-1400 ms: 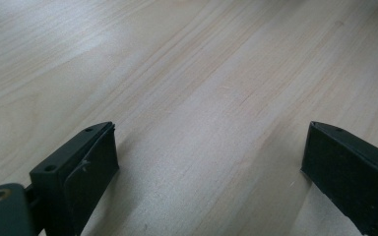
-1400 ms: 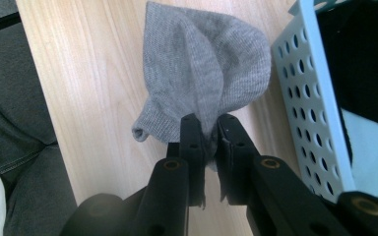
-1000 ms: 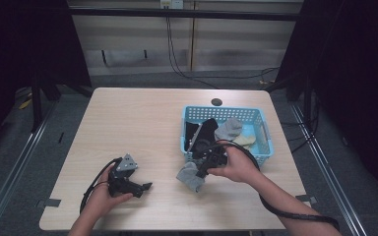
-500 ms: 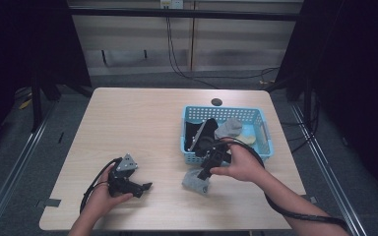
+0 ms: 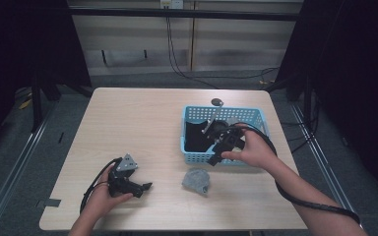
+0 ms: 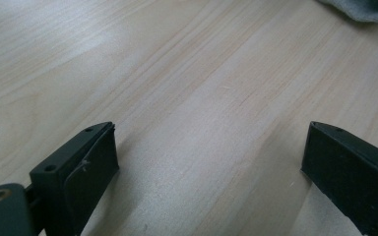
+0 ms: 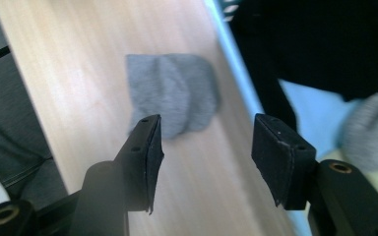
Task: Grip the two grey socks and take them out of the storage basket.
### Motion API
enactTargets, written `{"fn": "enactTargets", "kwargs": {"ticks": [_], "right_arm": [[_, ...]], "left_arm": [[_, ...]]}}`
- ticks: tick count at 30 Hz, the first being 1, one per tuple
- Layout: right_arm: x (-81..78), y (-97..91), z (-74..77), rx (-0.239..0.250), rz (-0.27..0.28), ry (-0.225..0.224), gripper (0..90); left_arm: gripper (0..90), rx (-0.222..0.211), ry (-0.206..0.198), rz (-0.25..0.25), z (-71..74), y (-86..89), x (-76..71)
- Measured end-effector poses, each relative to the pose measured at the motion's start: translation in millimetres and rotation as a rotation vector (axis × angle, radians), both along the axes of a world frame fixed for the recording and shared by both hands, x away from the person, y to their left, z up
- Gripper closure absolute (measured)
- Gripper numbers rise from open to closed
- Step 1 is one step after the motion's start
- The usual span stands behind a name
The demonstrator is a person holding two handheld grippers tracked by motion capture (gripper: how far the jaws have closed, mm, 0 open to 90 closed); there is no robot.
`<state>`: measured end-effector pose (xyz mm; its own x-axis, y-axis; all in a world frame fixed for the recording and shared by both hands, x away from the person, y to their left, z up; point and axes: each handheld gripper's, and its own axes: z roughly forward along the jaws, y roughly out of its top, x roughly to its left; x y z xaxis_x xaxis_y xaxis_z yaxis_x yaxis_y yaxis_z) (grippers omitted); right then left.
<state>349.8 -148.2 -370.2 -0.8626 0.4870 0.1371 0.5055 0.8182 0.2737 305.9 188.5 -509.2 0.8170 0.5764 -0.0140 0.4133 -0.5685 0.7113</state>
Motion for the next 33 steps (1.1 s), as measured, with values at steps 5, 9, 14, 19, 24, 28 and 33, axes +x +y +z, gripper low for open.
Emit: {"fn": "enactTargets", "kwargs": {"ticks": [5,9,14,19,24,28,33], "right_arm": [[17.8,-15.6,0.6,-0.002,-0.063,-0.02,45.4],[32.8,-28.5,-2.8,-0.01,-0.119,-0.025,44.5],[48.6,-42.3,-12.1,-0.023,-0.169,-0.039,42.7],[63.8,-51.5,-27.8,-0.042,-0.217,-0.045,41.9],[74.8,-55.9,-41.0,-0.048,-0.267,-0.036,41.5],[81.3,-56.9,-52.0,-0.065,-0.284,-0.042,41.7],[84.1,-52.5,-61.8,-0.098,-0.294,-0.069,46.8]], "left_arm": [[6.1,0.0,0.002,0.002,0.0,0.0,-0.2],[6.1,-0.01,0.003,0.009,-0.4,-0.6,-0.5],[6.1,-0.01,0.001,0.008,-0.4,-0.6,-0.4],[6.1,-0.001,0.0,0.0,0.0,-0.1,0.0],[6.1,-0.001,0.0,0.0,-0.1,-0.1,0.0],[6.1,-0.001,0.0,0.0,0.0,0.0,0.0],[6.1,-0.001,0.0,0.0,0.0,0.0,0.0]]}}
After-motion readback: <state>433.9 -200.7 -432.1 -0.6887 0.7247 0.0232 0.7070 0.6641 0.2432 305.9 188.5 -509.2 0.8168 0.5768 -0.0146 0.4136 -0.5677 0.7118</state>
